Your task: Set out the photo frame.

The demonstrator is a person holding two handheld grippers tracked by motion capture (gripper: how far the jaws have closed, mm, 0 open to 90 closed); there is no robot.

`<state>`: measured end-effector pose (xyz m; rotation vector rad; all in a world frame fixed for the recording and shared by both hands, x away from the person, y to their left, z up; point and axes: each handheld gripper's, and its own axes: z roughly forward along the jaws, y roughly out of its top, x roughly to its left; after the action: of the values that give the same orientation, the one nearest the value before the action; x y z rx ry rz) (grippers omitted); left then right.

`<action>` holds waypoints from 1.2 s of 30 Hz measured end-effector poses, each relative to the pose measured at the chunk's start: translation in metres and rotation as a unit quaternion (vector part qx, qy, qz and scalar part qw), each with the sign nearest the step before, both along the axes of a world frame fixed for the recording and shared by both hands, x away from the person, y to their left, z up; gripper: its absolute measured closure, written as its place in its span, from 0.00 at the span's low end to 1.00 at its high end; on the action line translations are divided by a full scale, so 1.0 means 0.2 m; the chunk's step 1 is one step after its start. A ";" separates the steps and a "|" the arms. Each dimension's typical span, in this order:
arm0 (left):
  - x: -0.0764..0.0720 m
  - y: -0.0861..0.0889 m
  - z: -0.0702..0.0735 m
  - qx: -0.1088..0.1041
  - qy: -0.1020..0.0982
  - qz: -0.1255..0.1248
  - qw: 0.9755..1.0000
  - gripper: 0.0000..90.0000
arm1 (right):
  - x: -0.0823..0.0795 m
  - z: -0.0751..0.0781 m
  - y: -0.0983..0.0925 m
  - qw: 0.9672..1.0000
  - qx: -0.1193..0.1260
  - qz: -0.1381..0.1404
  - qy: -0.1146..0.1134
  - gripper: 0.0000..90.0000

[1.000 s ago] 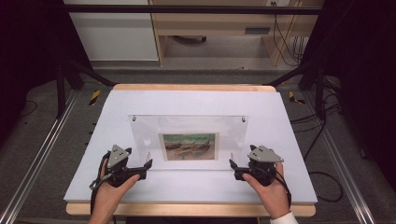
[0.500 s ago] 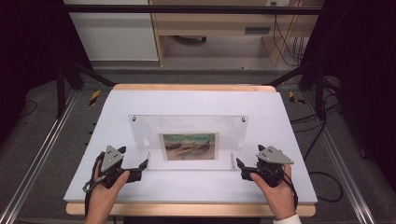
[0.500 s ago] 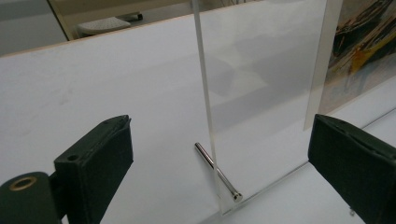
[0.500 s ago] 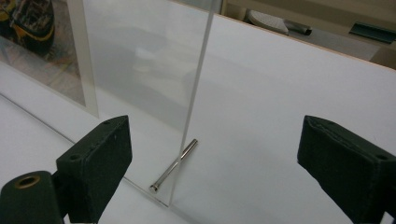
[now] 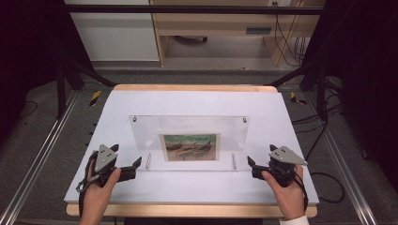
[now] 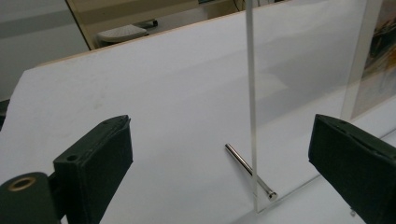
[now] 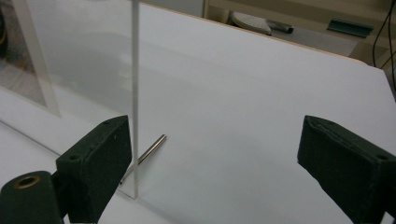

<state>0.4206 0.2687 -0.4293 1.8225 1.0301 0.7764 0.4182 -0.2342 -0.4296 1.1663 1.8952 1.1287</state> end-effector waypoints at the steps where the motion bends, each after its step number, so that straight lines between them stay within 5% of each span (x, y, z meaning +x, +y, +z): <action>1: 0.00 0.01 0.00 0.000 0.000 0.003 1.000 0.07 | 0.00 0.00 -0.01 1.000 0.001 -0.005 0.001 0.12; 12: 0.02 0.08 0.01 0.011 -0.010 0.028 0.999 0.07 | 0.03 -0.01 -0.08 0.999 0.003 -0.034 -0.001 0.12; 36: 0.07 0.25 -0.04 0.027 -0.001 0.075 0.997 0.09 | 0.07 -0.05 -0.23 0.997 0.008 -0.079 0.014 0.14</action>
<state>0.4352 0.3179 -0.4368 1.8043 1.1645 0.9033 0.4318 -0.2804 -0.4398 1.3226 1.7829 1.0471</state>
